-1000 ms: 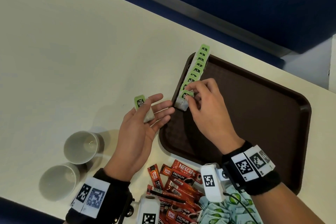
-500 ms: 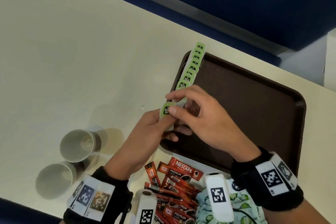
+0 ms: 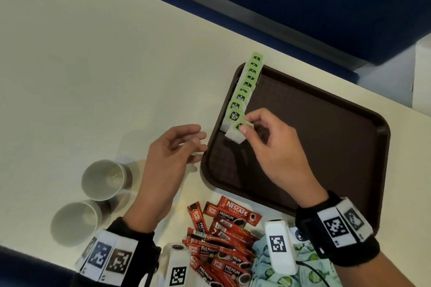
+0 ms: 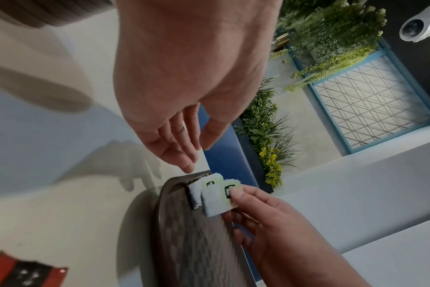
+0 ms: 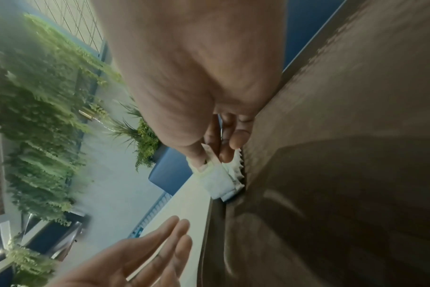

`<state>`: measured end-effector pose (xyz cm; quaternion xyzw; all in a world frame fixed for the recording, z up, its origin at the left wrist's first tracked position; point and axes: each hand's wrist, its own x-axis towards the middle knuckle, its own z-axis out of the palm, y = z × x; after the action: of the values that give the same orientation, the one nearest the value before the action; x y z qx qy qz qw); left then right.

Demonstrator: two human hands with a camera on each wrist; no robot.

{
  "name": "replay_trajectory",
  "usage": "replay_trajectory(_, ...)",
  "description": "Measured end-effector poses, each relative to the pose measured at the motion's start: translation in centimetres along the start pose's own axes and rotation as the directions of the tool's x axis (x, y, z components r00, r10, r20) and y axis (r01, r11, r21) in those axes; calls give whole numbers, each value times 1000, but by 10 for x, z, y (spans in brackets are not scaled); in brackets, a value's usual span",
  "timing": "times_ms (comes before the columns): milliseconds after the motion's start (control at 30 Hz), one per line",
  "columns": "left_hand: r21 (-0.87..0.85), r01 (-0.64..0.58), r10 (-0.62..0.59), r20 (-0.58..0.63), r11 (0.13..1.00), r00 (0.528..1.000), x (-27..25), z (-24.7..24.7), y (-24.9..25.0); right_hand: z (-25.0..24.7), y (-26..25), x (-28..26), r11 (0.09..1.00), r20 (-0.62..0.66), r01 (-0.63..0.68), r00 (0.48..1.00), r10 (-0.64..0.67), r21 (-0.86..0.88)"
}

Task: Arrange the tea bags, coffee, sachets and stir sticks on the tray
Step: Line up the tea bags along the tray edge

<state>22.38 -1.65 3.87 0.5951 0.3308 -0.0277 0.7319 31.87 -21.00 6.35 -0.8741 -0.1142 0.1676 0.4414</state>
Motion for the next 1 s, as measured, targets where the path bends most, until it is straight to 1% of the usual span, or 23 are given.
replay_trajectory(67, -11, 9, -9, -3, 1000, 1000, -2, -5, -2, 10, 4, 1, 998, 49, -17, 999, 20, -60)
replay_trajectory(133, -24, 19, -19, 3, 1000, 1000, -4, -7, -4, 20, 8, 3, 995, 60, -19, 998, 25, -100)
replay_trajectory(200, -22, 26, -26, 6, 999, 1000, -7, -9, -6, 29, 12, 5, 990, 31, 1, 1000, 4, -141)
replay_trajectory(300, -20, 30, -30, -7, 999, 1000, -11, -11, -9, 37, 17, 7, 980, -52, 20, 998, -31, -200)
replay_trajectory(367, -21, 30, -30, -14, 999, 999, -13, -12, -11, 39, 19, 8, 978, -91, 22, 995, -42, -209)
replay_trajectory(500, -40, 36, -37, -14, 999, 999, -15, -14, -13, 41, 20, 11, 971, -124, 57, 988, -88, -232)
replay_trajectory(733, -38, 43, -43, -12, 998, 999, -17, -15, -14, 41, 22, 15, 957, -109, 81, 987, -115, -277)
replay_trajectory(867, -24, 43, -43, -13, 999, 999, -17, -16, -15, 41, 21, 14, 960, -129, 88, 983, -126, -267)
replay_trajectory(1000, -17, 49, -49, -5, 999, 999, -18, -15, -15, 37, 17, 11, 966, -178, 91, 975, -136, -242)
